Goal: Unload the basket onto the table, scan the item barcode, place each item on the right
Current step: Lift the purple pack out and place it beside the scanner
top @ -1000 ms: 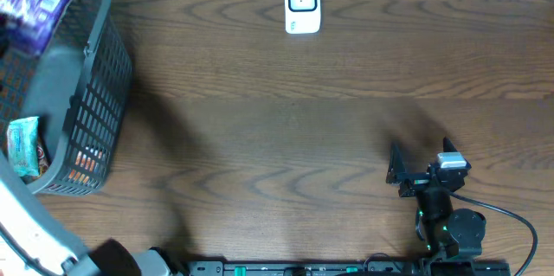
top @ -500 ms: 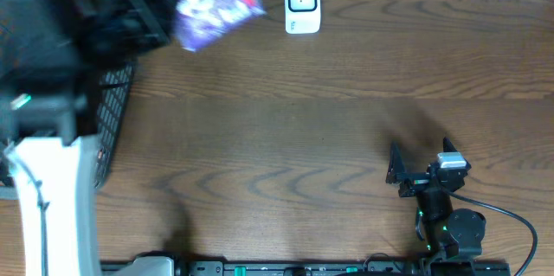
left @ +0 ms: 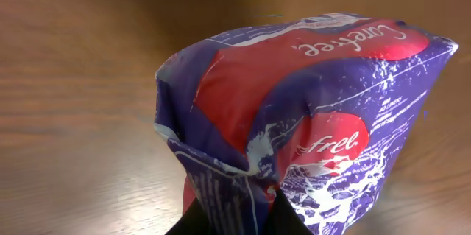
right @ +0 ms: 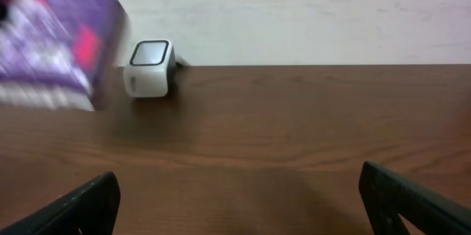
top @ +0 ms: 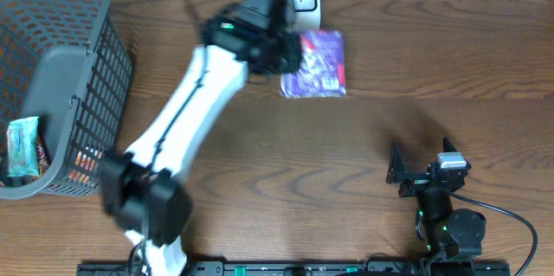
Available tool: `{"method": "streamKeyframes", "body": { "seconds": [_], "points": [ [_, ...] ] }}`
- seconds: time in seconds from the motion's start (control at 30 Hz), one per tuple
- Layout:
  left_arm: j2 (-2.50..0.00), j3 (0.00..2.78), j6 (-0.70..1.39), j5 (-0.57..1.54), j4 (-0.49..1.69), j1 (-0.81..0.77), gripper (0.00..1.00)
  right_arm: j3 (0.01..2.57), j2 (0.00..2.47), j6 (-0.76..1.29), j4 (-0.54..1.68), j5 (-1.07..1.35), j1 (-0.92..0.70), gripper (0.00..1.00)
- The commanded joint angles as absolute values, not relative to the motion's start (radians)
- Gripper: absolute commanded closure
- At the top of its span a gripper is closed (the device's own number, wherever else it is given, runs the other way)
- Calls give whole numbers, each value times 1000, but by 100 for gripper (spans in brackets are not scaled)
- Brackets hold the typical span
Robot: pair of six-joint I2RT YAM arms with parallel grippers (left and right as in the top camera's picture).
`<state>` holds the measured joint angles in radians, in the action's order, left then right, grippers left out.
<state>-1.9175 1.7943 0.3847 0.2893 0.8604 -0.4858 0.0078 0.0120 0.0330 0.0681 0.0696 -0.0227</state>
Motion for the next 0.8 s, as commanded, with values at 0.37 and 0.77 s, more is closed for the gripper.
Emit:
{"method": "streamKeyframes", "body": {
  "seconds": [0.37, 0.77],
  "points": [
    [-1939, 1850, 366, 275, 881, -460, 2, 6, 7, 29, 71, 61, -19, 1],
    [-1620, 1870, 353, 93, 881, 90, 2, 6, 7, 29, 71, 61, -19, 1]
  ]
}}
